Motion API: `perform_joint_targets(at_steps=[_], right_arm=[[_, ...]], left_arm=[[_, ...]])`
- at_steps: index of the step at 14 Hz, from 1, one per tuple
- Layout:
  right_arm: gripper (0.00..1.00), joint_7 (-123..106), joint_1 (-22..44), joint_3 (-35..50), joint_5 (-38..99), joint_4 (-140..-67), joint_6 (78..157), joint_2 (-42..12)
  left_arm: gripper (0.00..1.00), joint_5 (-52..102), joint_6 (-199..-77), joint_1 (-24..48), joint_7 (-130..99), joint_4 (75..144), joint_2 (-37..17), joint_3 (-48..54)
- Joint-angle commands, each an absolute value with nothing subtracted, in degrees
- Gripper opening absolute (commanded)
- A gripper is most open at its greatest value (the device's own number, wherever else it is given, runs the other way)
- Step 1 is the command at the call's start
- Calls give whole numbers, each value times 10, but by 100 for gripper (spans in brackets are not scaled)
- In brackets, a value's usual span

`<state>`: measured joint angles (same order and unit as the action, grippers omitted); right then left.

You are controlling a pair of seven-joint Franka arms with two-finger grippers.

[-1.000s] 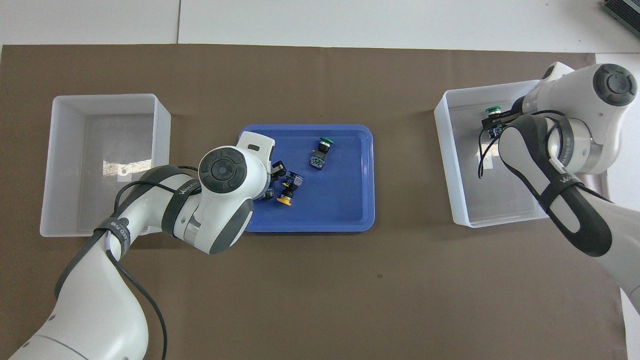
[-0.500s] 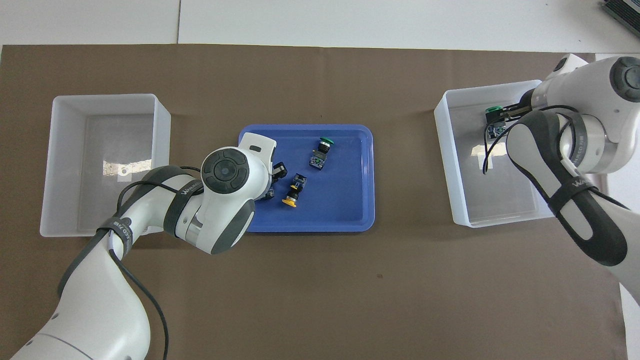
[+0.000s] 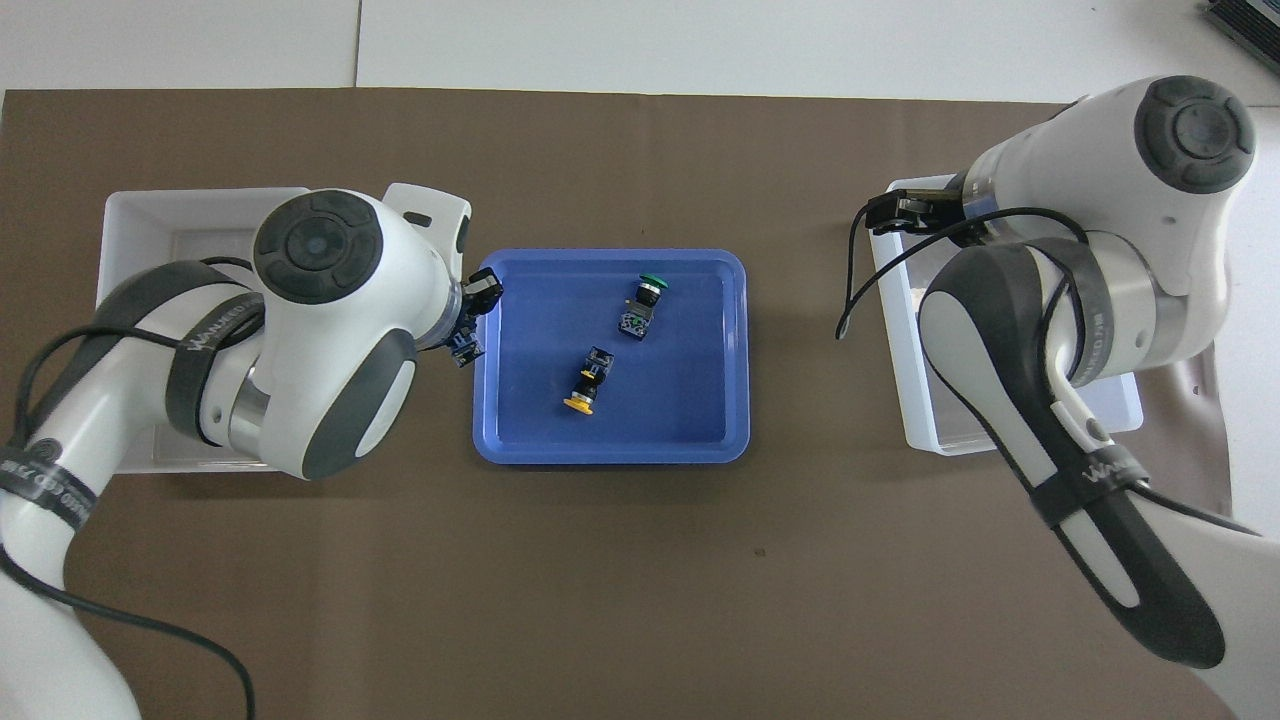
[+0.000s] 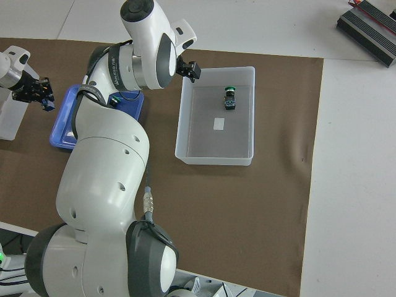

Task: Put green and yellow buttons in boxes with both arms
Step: 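Carry the yellow button to the left bin while the right gripper returns to the tray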

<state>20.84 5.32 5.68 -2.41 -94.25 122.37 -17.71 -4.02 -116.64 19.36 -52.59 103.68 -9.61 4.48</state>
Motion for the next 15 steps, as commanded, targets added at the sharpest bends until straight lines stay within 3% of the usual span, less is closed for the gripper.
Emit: perform_joint_targets(at_steps=[1,5,8,11,15], right_arm=[[100,321,106,60,-25,-942,1251,-195],[100,463,178,60,-75,-937,1285,-241],[100,567,223,60,-125,-862,1290,-310],[100,613,236,60,-146,-855,1300,-338],[100,613,253,61,-146,-817,1309,-375]], left_arm=[[0,-6,-1095,128,-424,996,-85,46],[0,9,-1089,12,-247,1005,-77,44],[0,21,-1162,-53,-143,1071,-59,44],[0,21,-1289,-84,-74,1173,-47,43],[0,20,-1368,-85,-41,1204,-94,43]])
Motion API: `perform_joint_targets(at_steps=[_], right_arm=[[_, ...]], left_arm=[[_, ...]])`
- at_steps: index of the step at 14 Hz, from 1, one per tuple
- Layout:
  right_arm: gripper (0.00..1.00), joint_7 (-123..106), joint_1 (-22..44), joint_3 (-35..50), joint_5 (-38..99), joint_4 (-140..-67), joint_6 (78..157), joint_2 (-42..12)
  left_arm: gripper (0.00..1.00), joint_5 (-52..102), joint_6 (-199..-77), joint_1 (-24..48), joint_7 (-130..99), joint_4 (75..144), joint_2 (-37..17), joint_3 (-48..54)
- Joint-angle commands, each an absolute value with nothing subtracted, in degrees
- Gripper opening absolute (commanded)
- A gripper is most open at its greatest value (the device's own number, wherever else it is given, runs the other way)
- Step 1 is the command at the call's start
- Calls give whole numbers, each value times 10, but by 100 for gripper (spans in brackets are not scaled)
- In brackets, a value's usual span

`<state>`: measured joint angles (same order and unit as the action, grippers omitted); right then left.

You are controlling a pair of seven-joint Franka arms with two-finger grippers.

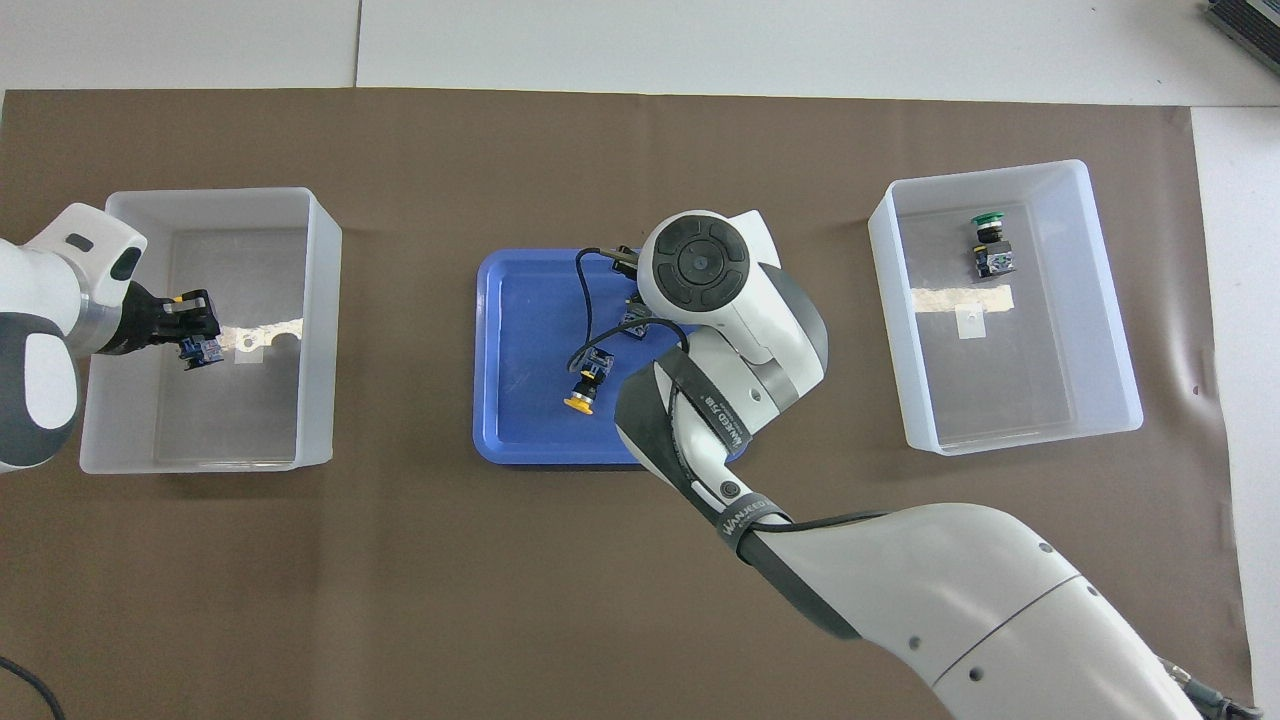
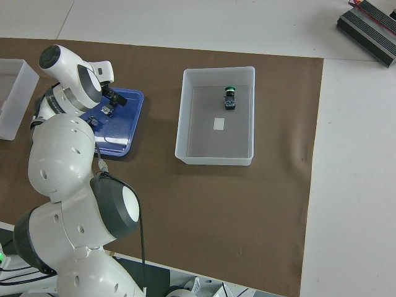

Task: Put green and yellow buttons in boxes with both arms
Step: 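Grasp the second green button with the right gripper while the left gripper releases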

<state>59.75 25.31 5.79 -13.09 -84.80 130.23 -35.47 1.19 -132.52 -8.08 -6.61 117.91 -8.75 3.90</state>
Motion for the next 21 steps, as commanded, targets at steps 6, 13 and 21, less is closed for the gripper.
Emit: perform_joint_targets(at_steps=[6,13,21], right_arm=[[100,606,260,62,-142,-859,1322,-374],[34,606,265,73,-135,-882,1341,-370],[0,510,210,75,-139,-879,1208,-273]], left_arm=[[47,20,-1425,-75,-36,1252,-107,43],[100,13,-1250,-75,-35,1122,-86,43],[100,19,-1147,-39,-41,1039,-52,72]])
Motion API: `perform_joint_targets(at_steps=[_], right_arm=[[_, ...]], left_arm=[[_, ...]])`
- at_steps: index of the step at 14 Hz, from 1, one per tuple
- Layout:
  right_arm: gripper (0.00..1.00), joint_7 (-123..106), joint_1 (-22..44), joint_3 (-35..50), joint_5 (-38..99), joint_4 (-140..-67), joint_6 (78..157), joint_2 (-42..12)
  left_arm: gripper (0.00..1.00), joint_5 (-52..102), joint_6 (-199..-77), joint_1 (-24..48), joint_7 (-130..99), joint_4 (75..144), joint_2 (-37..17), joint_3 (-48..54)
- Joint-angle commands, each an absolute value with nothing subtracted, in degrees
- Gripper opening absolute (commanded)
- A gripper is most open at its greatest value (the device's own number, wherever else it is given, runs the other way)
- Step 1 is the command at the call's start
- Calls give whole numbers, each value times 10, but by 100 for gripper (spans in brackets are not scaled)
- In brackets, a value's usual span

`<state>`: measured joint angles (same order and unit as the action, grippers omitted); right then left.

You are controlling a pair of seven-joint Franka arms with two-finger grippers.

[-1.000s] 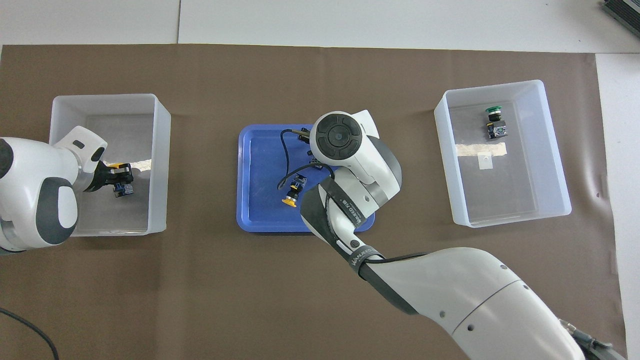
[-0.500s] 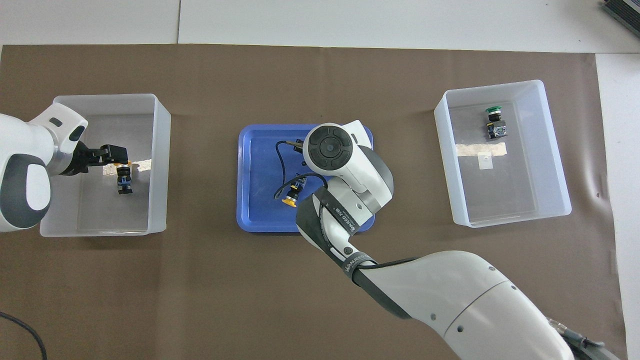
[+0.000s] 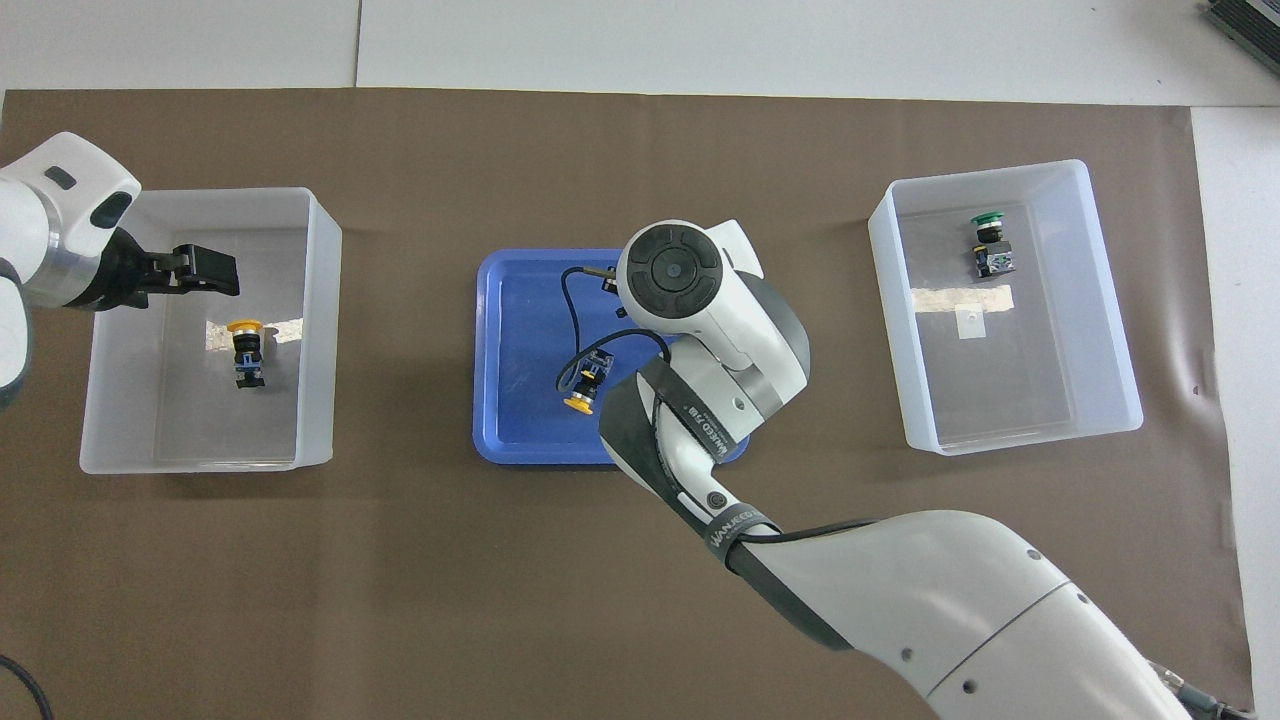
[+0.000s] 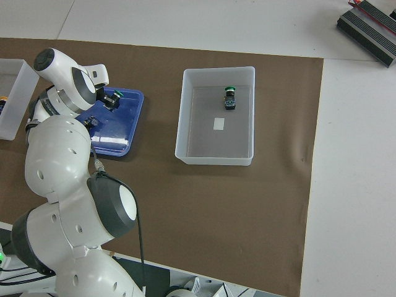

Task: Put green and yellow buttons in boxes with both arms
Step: 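Grasp the second green button with the right gripper while the left gripper releases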

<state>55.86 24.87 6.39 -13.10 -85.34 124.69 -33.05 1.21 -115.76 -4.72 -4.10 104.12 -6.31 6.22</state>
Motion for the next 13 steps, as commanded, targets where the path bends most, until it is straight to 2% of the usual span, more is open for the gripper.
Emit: perform_joint_targets(at_steps=[1,6,9,13], right_arm=[[0,465,191,75,-138,-889,1192,-252],[0,247,80,75,-135,-941,1173,-173],[0,128,34,76,-133,-950,1175,-170],[0,-30,-12,76,-83,-991,1234,-168]], left_arm=[[100,20,-1154,-32,-45,1040,-52,86],[100,20,-1237,84,-179,1062,-70,91],[100,21,-1278,139,-241,1062,-90,91],[100,9,-1333,210,-314,1039,-167,87]])
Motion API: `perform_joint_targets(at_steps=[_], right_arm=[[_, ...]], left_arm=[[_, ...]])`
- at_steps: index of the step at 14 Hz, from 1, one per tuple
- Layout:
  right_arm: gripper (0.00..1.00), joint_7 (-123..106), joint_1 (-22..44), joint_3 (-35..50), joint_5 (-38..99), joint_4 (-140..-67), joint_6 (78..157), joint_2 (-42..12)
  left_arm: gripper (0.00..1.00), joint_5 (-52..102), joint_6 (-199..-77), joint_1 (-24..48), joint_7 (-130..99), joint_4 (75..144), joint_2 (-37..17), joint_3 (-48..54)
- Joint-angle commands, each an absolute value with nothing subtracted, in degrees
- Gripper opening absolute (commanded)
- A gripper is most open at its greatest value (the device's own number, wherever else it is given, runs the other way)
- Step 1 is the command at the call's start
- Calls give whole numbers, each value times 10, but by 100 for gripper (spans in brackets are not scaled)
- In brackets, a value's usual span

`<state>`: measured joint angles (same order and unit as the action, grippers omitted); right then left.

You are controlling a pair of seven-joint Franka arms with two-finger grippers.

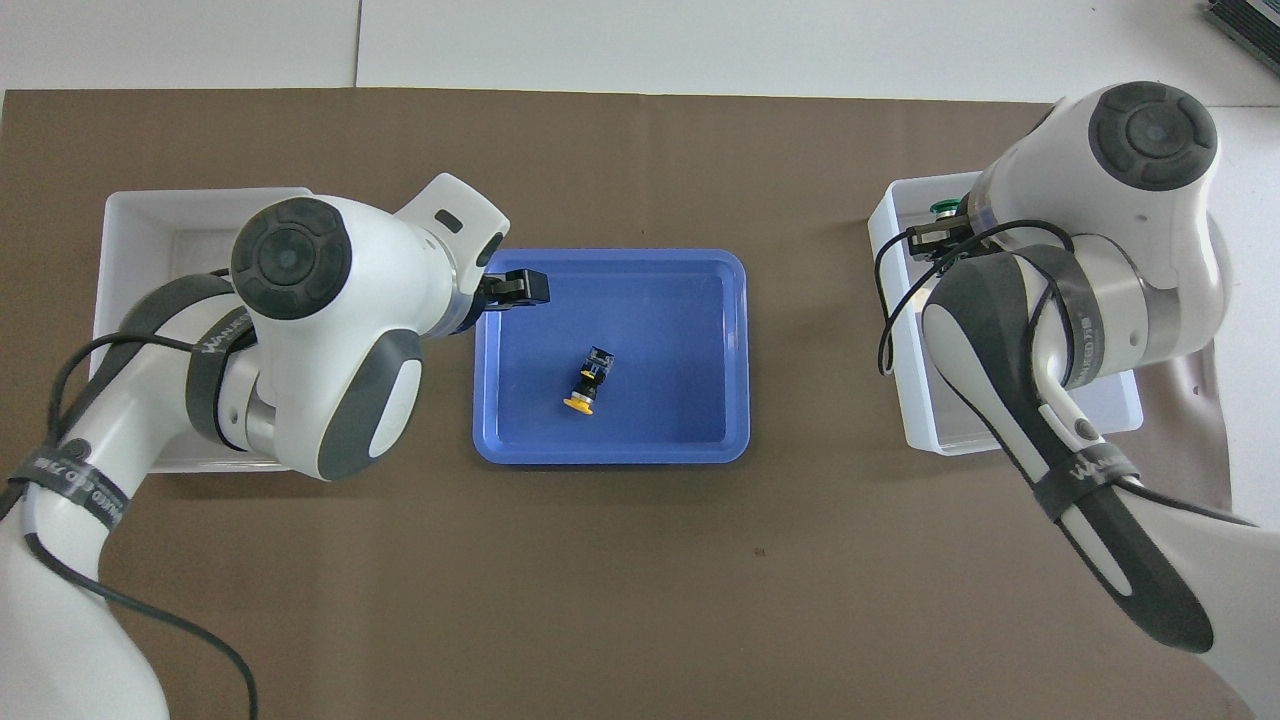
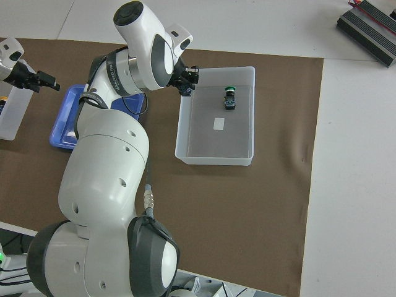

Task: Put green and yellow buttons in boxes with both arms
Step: 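Drop the green button in the right bin while the left gripper grasps yellow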

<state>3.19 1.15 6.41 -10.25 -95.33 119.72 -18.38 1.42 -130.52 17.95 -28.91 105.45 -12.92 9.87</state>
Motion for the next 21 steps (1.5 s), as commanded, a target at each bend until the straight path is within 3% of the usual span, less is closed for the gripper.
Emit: perform_joint_targets(at_steps=[1,4,14,16,17,18,19,21], right_arm=[[0,-64,-24,76,-82,-997,1251,-175],[0,-121,-47,76,-69,-998,1307,-208],[0,-153,-69,76,-46,-1001,1368,-274],[0,-153,-69,76,-46,-1008,1390,-278],[11,-152,-69,76,-46,-1013,1396,-278],[40,-150,-69,76,-45,-1014,1397,-278],[56,-149,-69,76,-45,-1014,1395,-277],[62,-148,-69,76,-45,-1014,1395,-274]], left_arm=[[100,-1,-1335,222,-318,1036,-186,87],[100,-67,-1345,253,-373,993,-243,87],[100,-109,-1358,294,-368,1056,-245,88],[55,-109,-1350,294,-368,1059,-243,89],[45,-109,-1348,294,-368,1062,-243,90],[15,-108,-1340,294,-368,1062,-242,90],[0,-108,-1336,293,-368,1061,-241,91],[0,-103,-1306,288,-367,1045,-242,91]])
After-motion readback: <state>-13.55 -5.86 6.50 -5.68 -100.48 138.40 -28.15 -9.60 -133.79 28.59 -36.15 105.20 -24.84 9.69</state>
